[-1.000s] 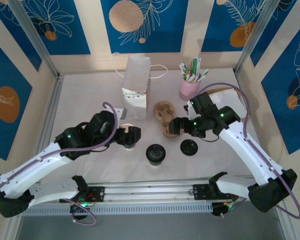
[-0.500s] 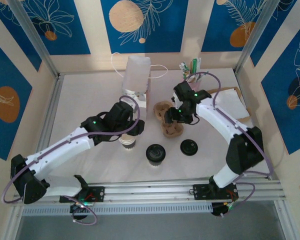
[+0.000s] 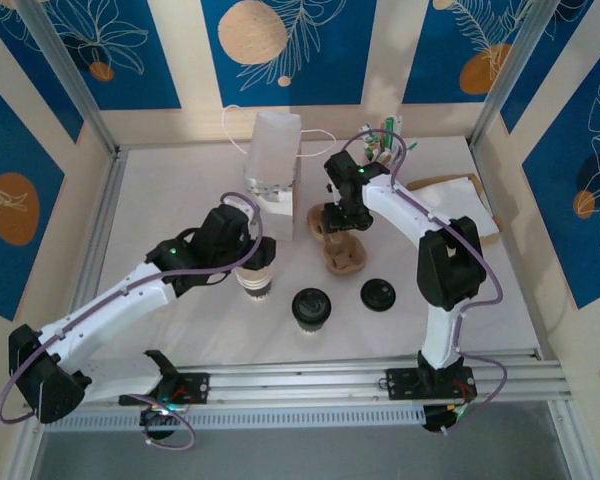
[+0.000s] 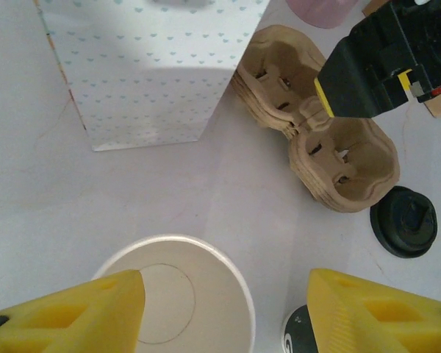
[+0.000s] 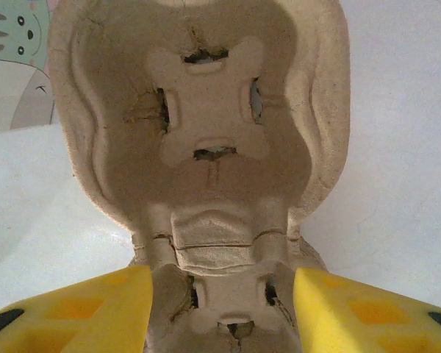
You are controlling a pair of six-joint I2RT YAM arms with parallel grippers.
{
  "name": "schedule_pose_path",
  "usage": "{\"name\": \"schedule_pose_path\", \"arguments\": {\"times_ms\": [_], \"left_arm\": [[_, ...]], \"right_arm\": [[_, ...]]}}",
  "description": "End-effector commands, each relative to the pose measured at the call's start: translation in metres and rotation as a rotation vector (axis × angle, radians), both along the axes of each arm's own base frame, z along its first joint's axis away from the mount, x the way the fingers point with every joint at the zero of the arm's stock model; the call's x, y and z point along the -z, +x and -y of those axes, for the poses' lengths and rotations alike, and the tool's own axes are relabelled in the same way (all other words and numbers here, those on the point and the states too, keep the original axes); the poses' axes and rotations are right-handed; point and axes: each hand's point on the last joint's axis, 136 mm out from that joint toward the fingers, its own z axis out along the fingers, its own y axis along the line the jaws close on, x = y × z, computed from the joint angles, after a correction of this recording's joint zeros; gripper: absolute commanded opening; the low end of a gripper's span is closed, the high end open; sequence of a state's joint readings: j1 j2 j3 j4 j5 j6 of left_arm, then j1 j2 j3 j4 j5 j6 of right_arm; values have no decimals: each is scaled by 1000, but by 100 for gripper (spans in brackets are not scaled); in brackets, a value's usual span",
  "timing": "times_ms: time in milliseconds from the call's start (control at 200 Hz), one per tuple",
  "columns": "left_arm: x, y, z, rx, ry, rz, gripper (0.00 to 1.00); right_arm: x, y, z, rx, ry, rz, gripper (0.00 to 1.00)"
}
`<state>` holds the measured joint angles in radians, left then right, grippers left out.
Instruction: Pack the takeout coffee
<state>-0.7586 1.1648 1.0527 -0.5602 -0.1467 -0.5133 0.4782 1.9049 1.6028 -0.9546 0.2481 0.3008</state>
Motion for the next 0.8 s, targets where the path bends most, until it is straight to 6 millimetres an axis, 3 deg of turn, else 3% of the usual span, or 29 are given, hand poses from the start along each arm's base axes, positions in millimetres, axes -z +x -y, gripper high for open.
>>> {"name": "schedule_pose_path", "arguments": {"times_ms": [0, 795], "left_arm": [[-3, 2, -2, 6, -17, 12, 60], [6, 3, -14, -13, -20, -5, 62]], "right_arm": [[-2, -1, 0, -27, -29, -7, 54], [26, 3, -16, -55, -28, -76, 52]]}}
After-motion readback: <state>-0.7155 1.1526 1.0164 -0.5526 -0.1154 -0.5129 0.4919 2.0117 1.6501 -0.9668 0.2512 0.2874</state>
